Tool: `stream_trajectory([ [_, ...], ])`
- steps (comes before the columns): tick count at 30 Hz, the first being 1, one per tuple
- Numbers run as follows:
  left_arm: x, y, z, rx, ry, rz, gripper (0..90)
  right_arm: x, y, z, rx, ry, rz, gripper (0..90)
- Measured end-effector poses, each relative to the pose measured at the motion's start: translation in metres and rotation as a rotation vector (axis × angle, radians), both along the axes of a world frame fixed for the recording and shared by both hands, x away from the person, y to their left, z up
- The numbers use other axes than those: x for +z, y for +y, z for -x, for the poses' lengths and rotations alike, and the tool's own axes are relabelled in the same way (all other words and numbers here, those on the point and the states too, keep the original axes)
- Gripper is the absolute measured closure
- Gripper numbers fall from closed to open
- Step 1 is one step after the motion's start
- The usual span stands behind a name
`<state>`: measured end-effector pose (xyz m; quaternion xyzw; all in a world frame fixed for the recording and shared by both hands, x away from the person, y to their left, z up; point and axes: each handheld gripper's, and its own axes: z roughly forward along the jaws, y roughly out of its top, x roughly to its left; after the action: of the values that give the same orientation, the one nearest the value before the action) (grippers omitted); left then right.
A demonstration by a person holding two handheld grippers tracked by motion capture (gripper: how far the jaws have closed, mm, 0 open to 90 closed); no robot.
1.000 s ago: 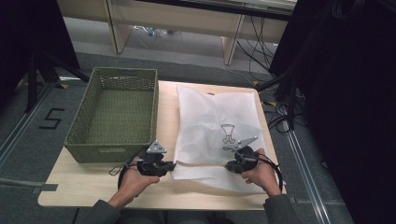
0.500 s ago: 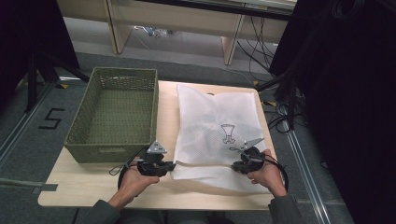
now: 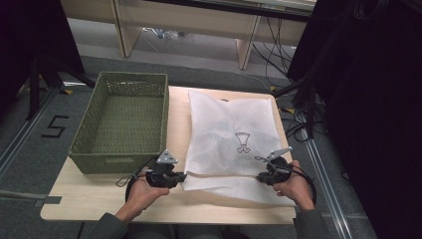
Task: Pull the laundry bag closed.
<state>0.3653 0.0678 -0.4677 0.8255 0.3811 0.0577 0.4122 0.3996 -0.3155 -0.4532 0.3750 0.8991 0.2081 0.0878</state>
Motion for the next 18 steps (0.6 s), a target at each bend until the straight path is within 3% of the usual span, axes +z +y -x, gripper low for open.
stream_trajectory([
  [18, 0.000, 0.000, -0.001, -0.004, -0.005, -0.011, 85.6, -0.001, -0.030, 0.002, -0.064, 0.003, 0.022, 82.7],
])
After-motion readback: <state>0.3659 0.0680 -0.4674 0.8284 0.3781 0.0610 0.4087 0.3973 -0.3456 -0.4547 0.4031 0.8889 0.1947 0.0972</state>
